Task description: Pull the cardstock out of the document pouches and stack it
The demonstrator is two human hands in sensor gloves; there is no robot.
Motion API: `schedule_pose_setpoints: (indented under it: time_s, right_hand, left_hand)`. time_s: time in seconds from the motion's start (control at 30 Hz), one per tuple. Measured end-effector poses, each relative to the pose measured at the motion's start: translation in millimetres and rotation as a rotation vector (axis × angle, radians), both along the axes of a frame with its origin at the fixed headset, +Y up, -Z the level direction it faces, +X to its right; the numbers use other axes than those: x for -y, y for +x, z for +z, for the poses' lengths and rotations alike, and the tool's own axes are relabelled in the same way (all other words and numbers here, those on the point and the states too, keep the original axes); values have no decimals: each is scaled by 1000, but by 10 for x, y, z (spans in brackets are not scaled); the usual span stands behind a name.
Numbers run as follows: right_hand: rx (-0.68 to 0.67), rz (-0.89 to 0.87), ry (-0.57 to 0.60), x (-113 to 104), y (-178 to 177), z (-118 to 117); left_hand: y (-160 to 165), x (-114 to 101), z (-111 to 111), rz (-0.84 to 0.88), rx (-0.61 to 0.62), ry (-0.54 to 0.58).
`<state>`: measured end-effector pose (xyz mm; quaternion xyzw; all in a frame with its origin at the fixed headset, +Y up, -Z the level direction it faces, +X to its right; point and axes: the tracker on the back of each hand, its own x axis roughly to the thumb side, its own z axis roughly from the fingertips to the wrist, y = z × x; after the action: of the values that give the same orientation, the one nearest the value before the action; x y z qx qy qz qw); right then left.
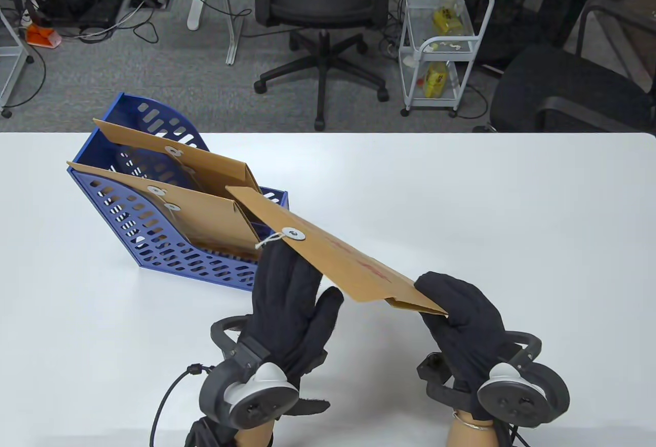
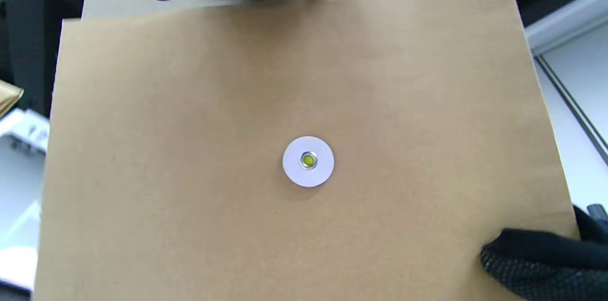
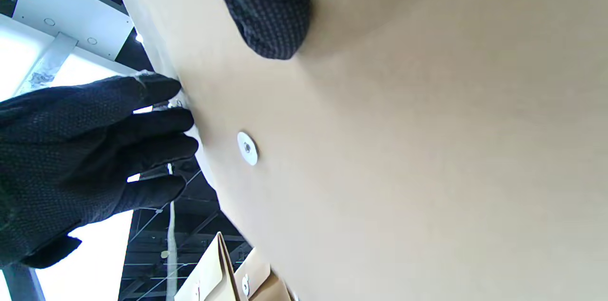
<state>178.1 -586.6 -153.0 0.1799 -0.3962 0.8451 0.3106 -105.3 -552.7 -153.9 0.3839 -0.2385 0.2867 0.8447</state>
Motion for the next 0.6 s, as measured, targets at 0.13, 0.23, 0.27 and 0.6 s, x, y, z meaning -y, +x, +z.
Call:
schedule_pose_setpoints:
  time_s: [0.13, 0.23, 0.27, 0.6]
  right_hand:
    - [5, 19, 2, -18, 31, 20]
    - [52, 59, 9, -24, 69, 48]
    - [55, 63, 10, -28, 78, 55]
    - [54, 119, -45, -91, 134, 103]
  left_hand:
    - [-57, 20, -56, 58, 80, -31]
    - [-143, -21, -27, 53, 20, -7]
    - [-166, -36, -21, 29, 11, -20]
    - [-80, -48, -129, -204, -22, -168]
